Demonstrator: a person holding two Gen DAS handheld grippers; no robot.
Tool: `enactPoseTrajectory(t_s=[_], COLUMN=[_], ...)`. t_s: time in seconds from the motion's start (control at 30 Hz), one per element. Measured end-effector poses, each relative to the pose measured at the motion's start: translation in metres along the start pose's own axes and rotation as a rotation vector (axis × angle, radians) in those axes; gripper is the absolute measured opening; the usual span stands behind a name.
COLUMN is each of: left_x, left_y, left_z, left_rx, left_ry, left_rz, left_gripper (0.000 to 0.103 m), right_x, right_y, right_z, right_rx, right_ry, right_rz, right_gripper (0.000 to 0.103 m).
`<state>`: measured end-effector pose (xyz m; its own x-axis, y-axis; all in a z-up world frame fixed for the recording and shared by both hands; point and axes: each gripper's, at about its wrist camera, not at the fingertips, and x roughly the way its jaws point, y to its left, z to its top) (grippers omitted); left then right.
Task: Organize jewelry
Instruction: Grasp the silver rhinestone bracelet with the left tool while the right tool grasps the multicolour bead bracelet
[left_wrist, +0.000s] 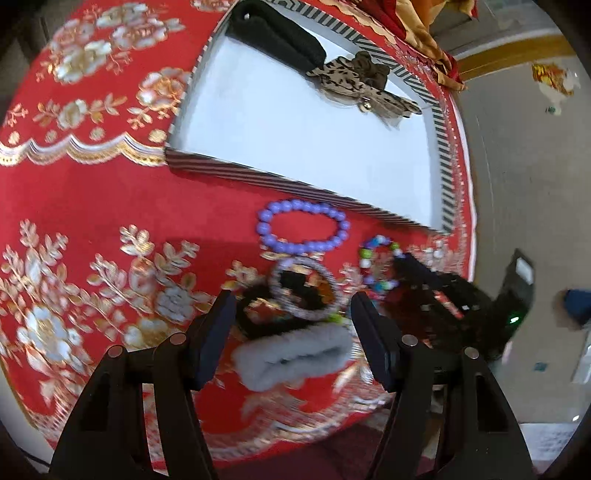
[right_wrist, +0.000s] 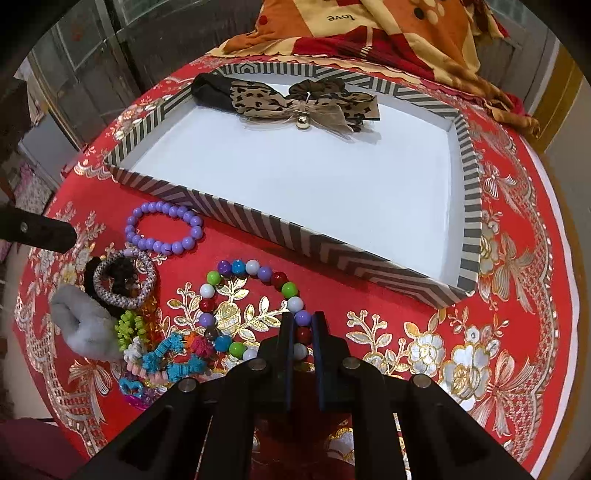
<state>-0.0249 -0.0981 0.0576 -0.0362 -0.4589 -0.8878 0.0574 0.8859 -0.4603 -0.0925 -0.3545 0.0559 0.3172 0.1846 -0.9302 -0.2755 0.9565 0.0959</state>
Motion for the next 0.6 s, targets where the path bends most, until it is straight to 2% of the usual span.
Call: enactPoseTrajectory(t_s=[0.1,0.3,0.4,0.5,0.6], left_x=[0.003,0.020,0.027,0.029,0.033], left_y=[-0.010,-0.009,-0.007,-0.007,-0.003], left_z=[-0.001,-0.003,-0.004,-0.003,-0.003], left_rx=[-0.026,-0.075,-0.122,-0.136,-0.171], left_ry=[0.029,0.073,0.086,0.063,0.055], left_rz=[-0.016,0.004,-0.028,0.007,-0.012], left_gripper=[0.062,0.047,0.046,0.046,0.046], right_x=[-0.001,-0.001,-0.001,-0.002,-0.002], right_y=[-0.002,-0.006,-0.007,-0.007,-0.007], right_z=[-0.001,-0.001,-0.001,-0.002,-0.001], right_rx=[0.013,0.032,0.031,0.033,0.027], right_ry=[-0.006,-0.010,-0.011,-0.011,-0.009], right_rz=[0.015,0.044,0.048,0.054,0.057], right_gripper=[0.009,0.009,0.009,0.009,0.009])
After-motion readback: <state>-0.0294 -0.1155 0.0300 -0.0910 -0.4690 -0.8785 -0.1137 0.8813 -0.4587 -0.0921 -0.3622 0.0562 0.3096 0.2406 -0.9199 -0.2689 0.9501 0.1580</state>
